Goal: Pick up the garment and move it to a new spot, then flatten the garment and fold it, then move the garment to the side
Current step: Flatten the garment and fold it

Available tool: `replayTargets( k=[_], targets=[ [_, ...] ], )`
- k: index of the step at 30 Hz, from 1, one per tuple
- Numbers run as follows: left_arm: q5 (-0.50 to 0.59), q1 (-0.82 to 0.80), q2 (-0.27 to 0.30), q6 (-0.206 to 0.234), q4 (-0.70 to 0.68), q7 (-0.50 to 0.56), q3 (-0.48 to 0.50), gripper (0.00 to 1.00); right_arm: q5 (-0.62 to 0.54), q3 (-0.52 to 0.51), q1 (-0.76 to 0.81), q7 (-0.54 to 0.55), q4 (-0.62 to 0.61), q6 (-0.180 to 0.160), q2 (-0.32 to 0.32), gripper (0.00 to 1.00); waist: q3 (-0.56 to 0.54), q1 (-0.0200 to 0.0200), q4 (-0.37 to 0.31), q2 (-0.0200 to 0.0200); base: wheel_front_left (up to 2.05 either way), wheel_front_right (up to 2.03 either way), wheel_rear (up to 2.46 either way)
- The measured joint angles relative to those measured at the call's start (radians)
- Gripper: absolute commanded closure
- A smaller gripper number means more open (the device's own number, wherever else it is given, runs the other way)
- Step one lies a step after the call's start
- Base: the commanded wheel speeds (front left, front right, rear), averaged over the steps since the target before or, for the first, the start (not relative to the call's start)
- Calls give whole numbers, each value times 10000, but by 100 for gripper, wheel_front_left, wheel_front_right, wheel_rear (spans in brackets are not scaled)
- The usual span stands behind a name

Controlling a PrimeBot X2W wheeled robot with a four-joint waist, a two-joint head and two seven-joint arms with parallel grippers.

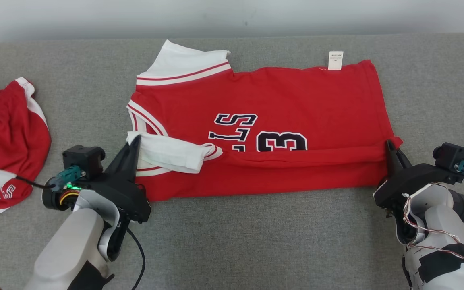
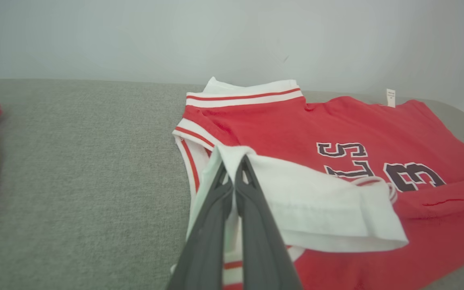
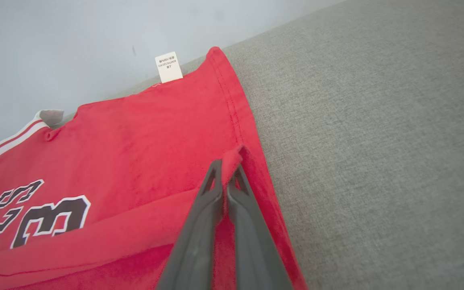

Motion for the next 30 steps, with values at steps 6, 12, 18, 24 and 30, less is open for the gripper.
replayTargets(
  k=[6,12,18,24,30],
  targets=[
    [150,-201,-182,-159,926,-529,-150,0,-263,568,-83,-1287,491,0,-316,0,-290,-1,69,-1,0,0,0],
    [184,400,-234,-174,500,-709,403,0,-314,780,712,-2125,623,0,-786,0,-706,-3,213,-1,0,0,0],
    [454,1658,-407,-159,-113,-717,740,0,-405,917,1420,-2247,884,0,-880,0,-864,-4,350,0,0,0,0],
    [765,2205,-612,-144,-199,-719,980,0,-662,945,1472,-2341,1317,0,-884,0,-752,-4,373,-1,0,0,0],
    [1058,2197,-777,-142,360,-719,1058,0,-882,1001,877,-2412,1881,0,-700,0,-540,-3,361,-1,0,0,0]
  ],
)
